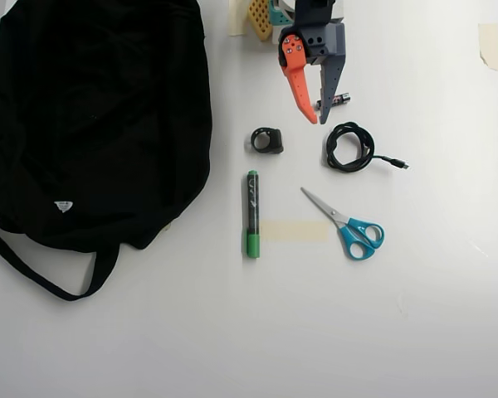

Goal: Put the green marker into the black bag

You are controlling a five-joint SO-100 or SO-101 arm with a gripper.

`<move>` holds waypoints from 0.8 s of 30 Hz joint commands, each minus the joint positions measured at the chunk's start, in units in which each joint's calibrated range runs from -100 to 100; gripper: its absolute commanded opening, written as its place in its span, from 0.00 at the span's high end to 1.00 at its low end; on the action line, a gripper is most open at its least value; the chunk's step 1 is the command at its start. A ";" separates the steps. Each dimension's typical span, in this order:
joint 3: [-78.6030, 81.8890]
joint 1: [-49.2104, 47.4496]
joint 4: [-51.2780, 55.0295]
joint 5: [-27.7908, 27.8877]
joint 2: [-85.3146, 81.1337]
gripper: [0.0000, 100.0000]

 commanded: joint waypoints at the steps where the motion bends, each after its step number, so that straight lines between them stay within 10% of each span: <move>1: -9.29 0.42 -1.11 0.33 6.13 0.98; 24: -46.39 3.48 -1.11 0.28 40.15 0.98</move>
